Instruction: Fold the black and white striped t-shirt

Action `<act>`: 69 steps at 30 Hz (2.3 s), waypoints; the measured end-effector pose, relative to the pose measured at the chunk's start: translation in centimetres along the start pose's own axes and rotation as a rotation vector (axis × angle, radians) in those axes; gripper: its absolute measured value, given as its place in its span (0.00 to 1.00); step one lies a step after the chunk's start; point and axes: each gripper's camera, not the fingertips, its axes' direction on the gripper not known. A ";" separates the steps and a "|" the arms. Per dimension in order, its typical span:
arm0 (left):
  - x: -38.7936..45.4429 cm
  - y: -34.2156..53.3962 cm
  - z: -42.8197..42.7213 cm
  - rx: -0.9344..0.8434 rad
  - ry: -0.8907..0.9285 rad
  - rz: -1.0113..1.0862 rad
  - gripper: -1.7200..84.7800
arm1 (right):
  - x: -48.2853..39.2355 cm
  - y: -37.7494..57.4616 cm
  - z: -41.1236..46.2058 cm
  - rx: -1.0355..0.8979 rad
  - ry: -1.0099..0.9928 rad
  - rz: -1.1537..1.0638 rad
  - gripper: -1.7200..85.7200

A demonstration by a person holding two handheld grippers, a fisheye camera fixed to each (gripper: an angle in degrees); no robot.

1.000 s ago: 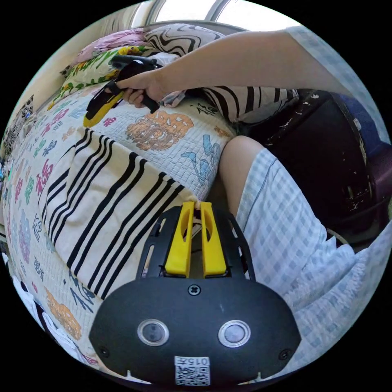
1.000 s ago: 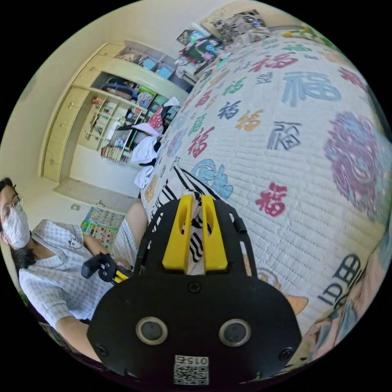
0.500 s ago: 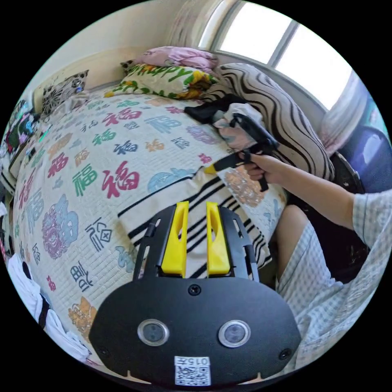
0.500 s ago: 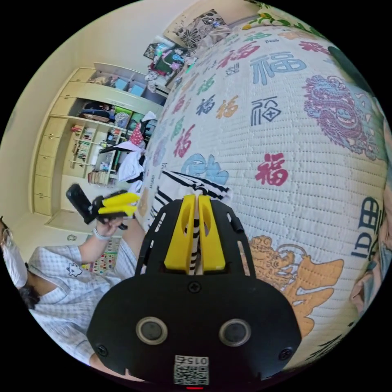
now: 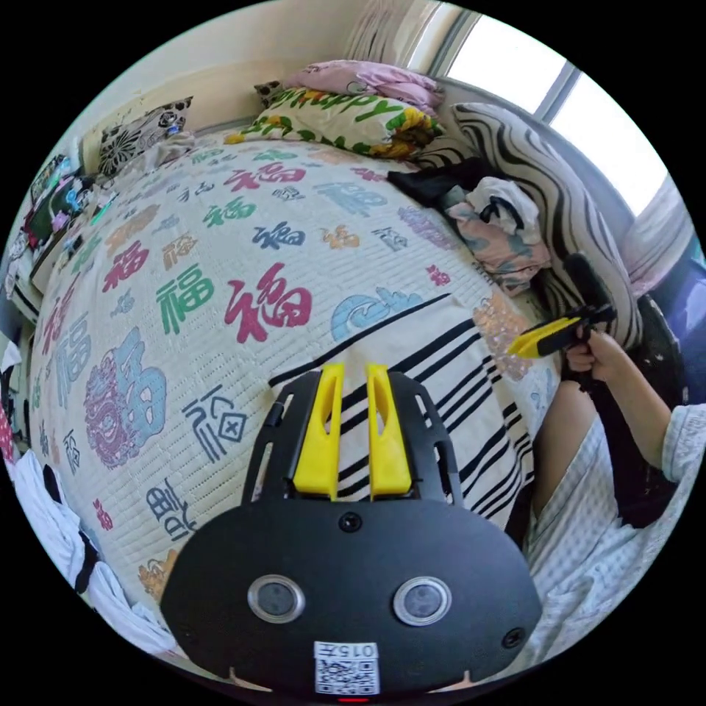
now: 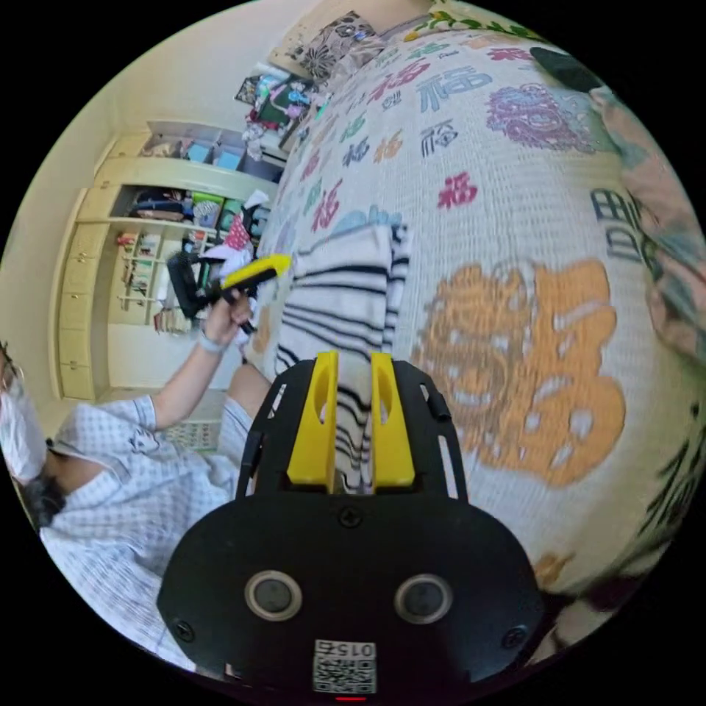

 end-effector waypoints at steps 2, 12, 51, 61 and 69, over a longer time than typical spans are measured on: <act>1.6 -2.3 -0.4 0.051 0.129 0.076 0.09 | -1.2 3.0 0.0 -0.046 0.073 0.006 0.11; 5.5 -11.1 10.2 -0.171 0.140 0.185 0.08 | -2.7 8.2 4.3 -0.320 0.174 0.038 0.03; -41.5 -0.5 1.8 0.009 0.966 -0.376 0.07 | -3.4 1.4 -1.5 -0.064 -0.276 -0.060 0.10; -38.7 -1.7 -9.7 0.180 0.739 -0.024 0.02 | -12.2 4.5 -3.3 0.018 -0.143 -0.403 0.07; -30.7 3.1 -16.8 0.174 0.559 0.251 0.02 | -19.4 11.2 -1.7 -0.076 0.082 -0.638 0.07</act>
